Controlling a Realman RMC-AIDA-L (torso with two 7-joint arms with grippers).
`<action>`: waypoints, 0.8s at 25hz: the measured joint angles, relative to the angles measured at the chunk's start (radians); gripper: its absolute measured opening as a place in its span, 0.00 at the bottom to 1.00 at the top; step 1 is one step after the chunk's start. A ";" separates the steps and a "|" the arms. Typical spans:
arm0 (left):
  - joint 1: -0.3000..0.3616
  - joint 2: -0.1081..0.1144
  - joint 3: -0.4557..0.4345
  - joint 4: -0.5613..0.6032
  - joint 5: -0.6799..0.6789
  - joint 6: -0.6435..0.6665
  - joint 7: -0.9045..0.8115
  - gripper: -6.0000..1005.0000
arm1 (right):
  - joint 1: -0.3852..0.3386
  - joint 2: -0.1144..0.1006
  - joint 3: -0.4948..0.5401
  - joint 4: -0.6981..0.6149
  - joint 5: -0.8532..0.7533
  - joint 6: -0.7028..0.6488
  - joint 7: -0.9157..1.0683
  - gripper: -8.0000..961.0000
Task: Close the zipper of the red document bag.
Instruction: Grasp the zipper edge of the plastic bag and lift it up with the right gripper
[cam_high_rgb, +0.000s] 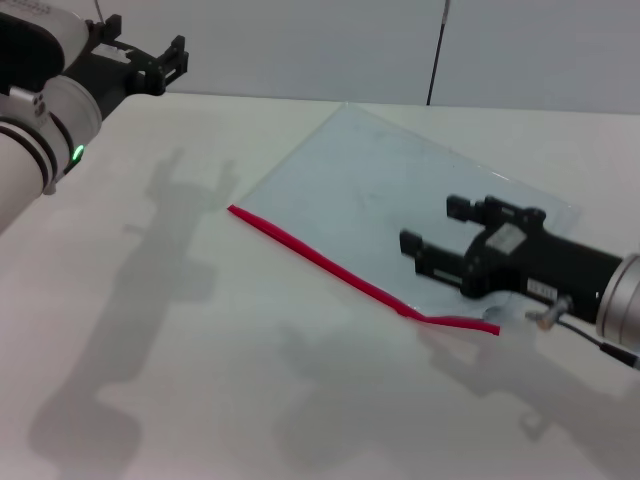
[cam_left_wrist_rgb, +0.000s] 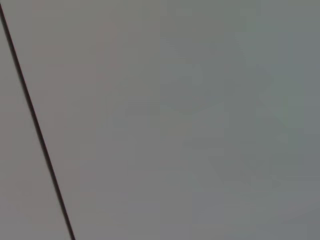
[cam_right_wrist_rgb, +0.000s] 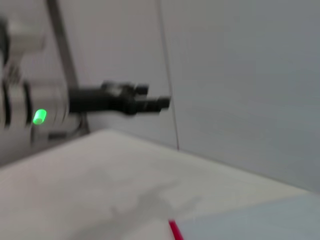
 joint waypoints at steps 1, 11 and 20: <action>0.000 0.000 -0.001 0.000 0.000 0.001 0.000 0.81 | 0.001 -0.002 -0.009 0.000 -0.028 0.012 -0.002 0.82; 0.000 0.004 -0.012 -0.014 0.001 0.009 0.005 0.81 | 0.013 0.021 -0.160 -0.138 -0.160 0.518 -0.167 0.80; 0.000 0.002 -0.023 -0.027 0.000 0.007 0.001 0.81 | 0.000 0.178 -0.135 -0.130 -0.080 0.777 -0.498 0.80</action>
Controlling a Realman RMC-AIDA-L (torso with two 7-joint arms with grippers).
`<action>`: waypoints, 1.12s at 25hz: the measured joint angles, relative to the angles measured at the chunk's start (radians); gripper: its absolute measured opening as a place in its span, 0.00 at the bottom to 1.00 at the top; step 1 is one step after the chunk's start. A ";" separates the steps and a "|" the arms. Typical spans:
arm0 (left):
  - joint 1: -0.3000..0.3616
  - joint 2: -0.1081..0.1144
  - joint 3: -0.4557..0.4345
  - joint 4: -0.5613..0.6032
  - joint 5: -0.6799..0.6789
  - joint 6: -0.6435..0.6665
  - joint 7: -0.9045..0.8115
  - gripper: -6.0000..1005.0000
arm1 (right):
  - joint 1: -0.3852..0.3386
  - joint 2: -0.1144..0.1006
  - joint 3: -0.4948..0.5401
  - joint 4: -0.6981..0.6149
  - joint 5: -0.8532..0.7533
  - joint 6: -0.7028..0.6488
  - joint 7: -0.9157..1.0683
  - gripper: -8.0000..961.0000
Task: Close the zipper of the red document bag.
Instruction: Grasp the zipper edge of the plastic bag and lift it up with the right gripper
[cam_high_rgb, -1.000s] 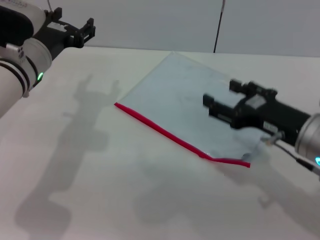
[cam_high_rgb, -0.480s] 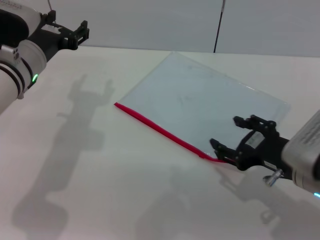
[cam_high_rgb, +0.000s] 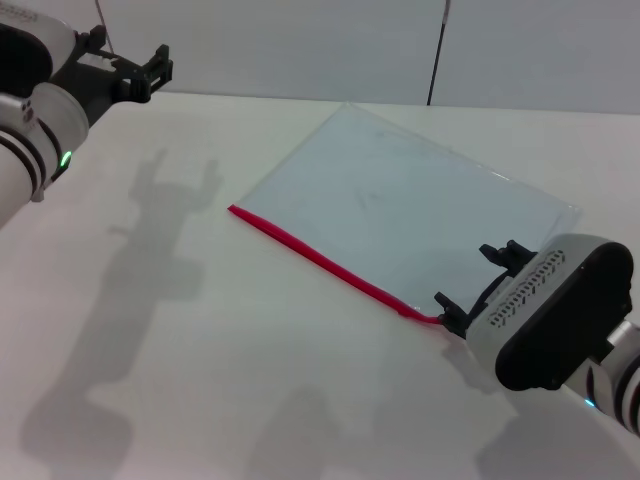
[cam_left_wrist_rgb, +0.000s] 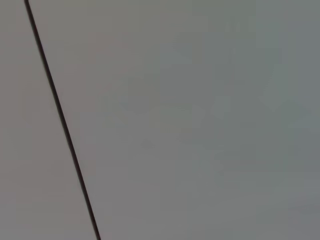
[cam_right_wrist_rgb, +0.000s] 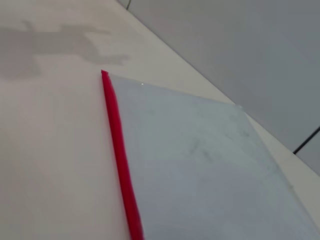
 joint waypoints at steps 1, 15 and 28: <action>0.000 0.000 0.000 -0.002 0.000 0.001 0.000 0.81 | -0.003 0.006 0.004 -0.001 0.000 0.002 -0.007 0.80; 0.012 0.000 -0.025 -0.025 -0.002 0.001 -0.001 0.81 | -0.036 0.026 -0.007 -0.015 -0.007 0.071 -0.068 0.79; 0.016 0.000 -0.040 -0.025 -0.002 0.003 -0.002 0.81 | -0.035 0.073 -0.028 -0.005 -0.005 0.157 -0.151 0.79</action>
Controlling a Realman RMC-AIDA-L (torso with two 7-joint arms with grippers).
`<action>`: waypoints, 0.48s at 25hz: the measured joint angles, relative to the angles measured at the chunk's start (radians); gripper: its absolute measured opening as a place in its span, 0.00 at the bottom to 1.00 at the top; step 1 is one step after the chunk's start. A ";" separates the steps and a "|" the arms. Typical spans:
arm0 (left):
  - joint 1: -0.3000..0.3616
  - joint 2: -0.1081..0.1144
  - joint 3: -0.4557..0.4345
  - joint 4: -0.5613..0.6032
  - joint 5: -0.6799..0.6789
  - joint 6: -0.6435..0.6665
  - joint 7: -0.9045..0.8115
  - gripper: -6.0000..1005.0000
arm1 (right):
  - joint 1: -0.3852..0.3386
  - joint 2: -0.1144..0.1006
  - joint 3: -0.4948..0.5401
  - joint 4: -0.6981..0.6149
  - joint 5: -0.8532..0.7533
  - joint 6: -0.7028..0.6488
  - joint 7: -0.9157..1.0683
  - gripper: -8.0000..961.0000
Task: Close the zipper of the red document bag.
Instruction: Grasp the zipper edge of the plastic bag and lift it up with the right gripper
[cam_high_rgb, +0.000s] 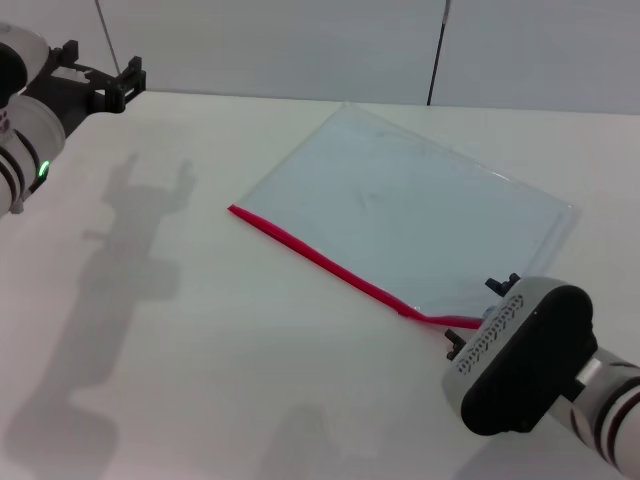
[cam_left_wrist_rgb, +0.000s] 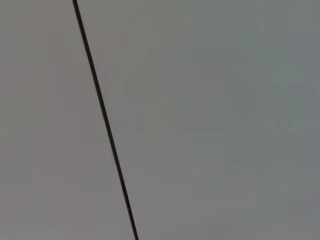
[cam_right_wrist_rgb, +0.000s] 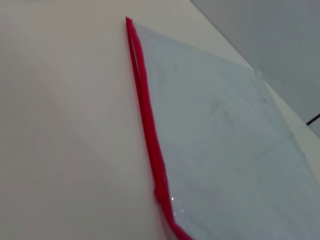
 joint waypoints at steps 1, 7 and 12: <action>0.000 0.000 -0.001 0.000 0.000 0.000 0.000 0.81 | 0.002 0.003 -0.002 0.004 0.000 0.002 -0.001 0.79; 0.000 -0.001 -0.010 0.000 0.000 -0.003 -0.001 0.81 | 0.017 0.031 0.001 0.058 -0.015 0.003 -0.003 0.79; 0.000 -0.001 -0.011 0.000 0.000 -0.007 -0.007 0.81 | 0.029 0.054 0.013 0.111 -0.040 -0.006 -0.003 0.79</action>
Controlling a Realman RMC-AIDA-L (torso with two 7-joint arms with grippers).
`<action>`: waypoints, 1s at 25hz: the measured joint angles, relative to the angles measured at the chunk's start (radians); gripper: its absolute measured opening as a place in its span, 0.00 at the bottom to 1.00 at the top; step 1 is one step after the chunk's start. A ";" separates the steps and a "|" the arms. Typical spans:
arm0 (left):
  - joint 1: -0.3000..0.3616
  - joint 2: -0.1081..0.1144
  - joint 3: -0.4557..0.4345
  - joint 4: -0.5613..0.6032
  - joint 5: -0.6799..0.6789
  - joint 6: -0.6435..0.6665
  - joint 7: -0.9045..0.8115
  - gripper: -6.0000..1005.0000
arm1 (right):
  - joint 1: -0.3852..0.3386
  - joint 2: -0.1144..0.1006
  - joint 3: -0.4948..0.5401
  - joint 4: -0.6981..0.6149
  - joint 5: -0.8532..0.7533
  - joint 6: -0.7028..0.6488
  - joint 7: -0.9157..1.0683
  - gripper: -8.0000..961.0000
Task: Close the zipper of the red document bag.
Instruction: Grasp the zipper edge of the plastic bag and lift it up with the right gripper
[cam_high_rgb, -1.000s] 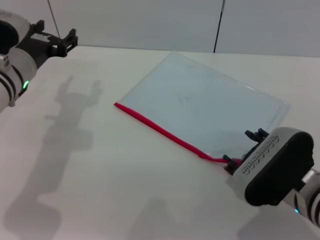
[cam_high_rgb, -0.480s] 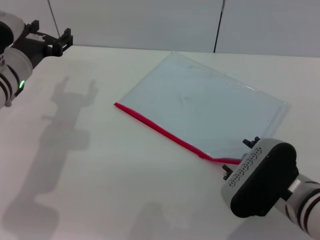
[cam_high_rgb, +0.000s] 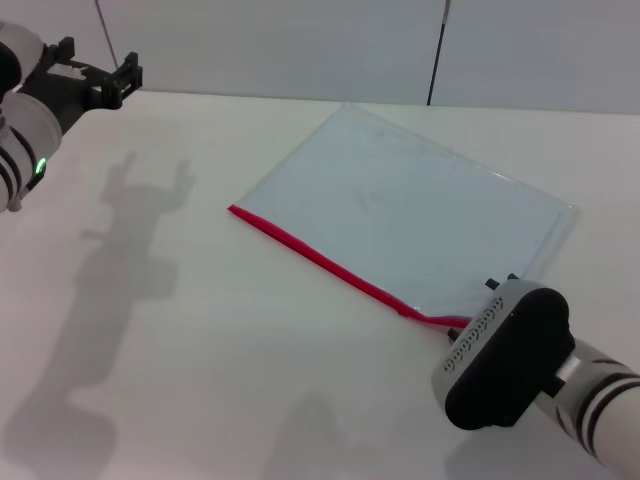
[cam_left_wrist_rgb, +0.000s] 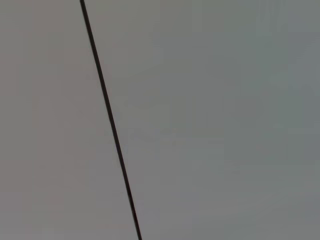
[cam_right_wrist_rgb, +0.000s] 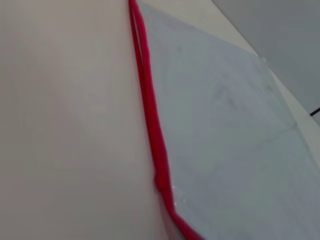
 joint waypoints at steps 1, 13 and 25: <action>0.000 0.000 0.000 0.000 0.000 0.000 -0.001 0.81 | 0.005 0.005 0.001 0.014 -0.006 -0.001 0.002 0.79; -0.001 0.000 0.002 0.000 0.000 -0.002 -0.004 0.81 | 0.032 0.024 0.031 0.074 -0.012 -0.034 0.004 0.75; -0.002 -0.001 0.007 0.000 0.000 -0.002 -0.019 0.80 | 0.044 0.069 0.056 0.125 -0.073 -0.027 0.007 0.48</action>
